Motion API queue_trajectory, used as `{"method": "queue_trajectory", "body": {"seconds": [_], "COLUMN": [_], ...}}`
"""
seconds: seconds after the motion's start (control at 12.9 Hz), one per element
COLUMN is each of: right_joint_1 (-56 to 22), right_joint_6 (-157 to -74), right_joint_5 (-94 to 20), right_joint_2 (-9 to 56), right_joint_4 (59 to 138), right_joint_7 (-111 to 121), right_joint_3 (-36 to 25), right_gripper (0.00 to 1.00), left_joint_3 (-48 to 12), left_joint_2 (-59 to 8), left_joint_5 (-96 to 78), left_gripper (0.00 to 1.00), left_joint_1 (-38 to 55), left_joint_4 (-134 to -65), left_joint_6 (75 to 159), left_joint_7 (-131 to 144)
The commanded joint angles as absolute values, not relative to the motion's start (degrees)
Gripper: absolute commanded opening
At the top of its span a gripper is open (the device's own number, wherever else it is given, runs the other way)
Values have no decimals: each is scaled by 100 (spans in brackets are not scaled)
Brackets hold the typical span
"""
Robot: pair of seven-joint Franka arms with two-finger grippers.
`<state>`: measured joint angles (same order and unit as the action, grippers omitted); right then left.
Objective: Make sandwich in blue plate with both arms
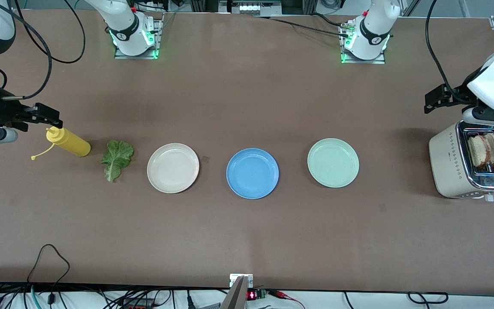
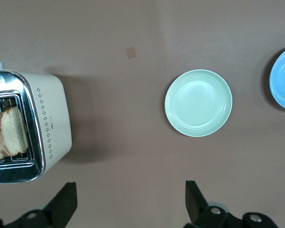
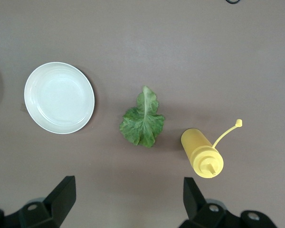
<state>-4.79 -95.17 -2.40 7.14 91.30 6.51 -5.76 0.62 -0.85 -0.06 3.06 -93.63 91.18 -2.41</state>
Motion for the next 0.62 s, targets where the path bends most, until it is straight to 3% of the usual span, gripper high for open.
{"method": "queue_trajectory", "body": {"seconds": [0.0, 0.54], "right_joint_1": [-475, -475], "right_joint_6": [-9422, -9448], "right_joint_5": [-220, -220], "right_joint_2": [703, 694], "right_joint_4": [9070, 9097], "right_joint_7": [615, 615], "right_joint_3": [-554, -562], "right_gripper": [100, 100], "left_joint_3": [79, 79], "left_joint_2": [-220, -229], "left_joint_5": [79, 88], "left_gripper": [100, 100], "left_joint_1": [352, 351], "left_joint_4": [-9114, -9097], "left_joint_6": [8974, 8843], "left_joint_7": [-167, -150]}}
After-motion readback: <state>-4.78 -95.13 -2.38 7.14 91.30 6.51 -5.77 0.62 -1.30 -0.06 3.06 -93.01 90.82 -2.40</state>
